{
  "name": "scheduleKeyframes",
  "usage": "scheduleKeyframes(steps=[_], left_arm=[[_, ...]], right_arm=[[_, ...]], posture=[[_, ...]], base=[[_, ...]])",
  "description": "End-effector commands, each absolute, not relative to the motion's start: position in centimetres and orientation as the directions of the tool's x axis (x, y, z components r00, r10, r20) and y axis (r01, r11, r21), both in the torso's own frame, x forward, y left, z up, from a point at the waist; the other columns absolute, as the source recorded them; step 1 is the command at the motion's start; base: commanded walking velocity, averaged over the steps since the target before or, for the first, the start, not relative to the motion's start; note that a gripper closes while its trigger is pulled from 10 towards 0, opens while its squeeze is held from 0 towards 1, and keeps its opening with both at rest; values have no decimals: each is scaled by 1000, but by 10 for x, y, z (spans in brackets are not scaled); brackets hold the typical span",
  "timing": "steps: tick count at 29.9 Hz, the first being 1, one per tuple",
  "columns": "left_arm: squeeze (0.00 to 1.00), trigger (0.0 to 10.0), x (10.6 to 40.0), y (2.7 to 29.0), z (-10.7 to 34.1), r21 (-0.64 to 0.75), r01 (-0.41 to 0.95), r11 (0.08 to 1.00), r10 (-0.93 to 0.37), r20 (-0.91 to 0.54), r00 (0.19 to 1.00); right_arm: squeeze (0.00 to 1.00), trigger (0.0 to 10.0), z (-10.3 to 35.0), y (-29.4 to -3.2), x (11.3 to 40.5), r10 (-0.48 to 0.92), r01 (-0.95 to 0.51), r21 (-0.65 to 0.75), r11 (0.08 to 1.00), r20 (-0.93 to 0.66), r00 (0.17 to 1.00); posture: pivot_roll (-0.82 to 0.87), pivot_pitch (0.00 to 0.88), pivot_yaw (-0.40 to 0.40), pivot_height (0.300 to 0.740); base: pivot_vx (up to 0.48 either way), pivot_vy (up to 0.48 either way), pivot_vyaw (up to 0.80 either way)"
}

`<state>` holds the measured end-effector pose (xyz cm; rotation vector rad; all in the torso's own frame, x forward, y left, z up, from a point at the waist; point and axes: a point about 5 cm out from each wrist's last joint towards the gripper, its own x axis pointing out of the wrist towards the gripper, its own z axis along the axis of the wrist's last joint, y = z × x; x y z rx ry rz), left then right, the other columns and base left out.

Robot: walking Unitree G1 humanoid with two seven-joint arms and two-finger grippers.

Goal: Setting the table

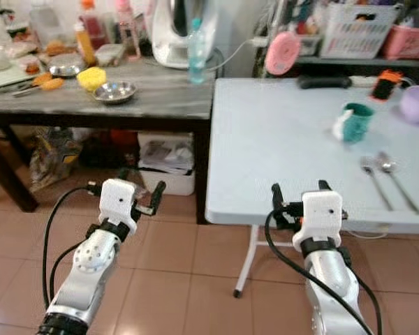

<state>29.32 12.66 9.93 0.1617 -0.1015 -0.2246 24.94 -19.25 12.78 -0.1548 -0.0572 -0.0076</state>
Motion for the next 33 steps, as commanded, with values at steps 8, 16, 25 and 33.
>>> scheduleKeyframes(steps=[8,16,25,33], left_arm=[[0,10000,295,128,101,181,219,959,-237,84,968],[0,10000,297,126,102,188,225,956,-244,85,966],[0,10000,297,125,101,177,231,957,-251,97,963],[0,10000,296,124,102,176,250,952,-270,100,958]], right_arm=[[0,10000,130,-189,250,4,6,-156,988,64,998],[0,10000,131,-190,251,2,8,-157,988,66,998],[0,10000,130,-189,251,5,6,-157,988,65,998],[0,10000,131,-189,252,6,4,-159,987,66,998]], posture=[[-145,0,26,740],[-147,0,30,740],[-146,0,30,740],[-144,0,30,740]], base=[[0,-389,-108],[0,-383,0],[0,-292,-237],[0,0,0]])
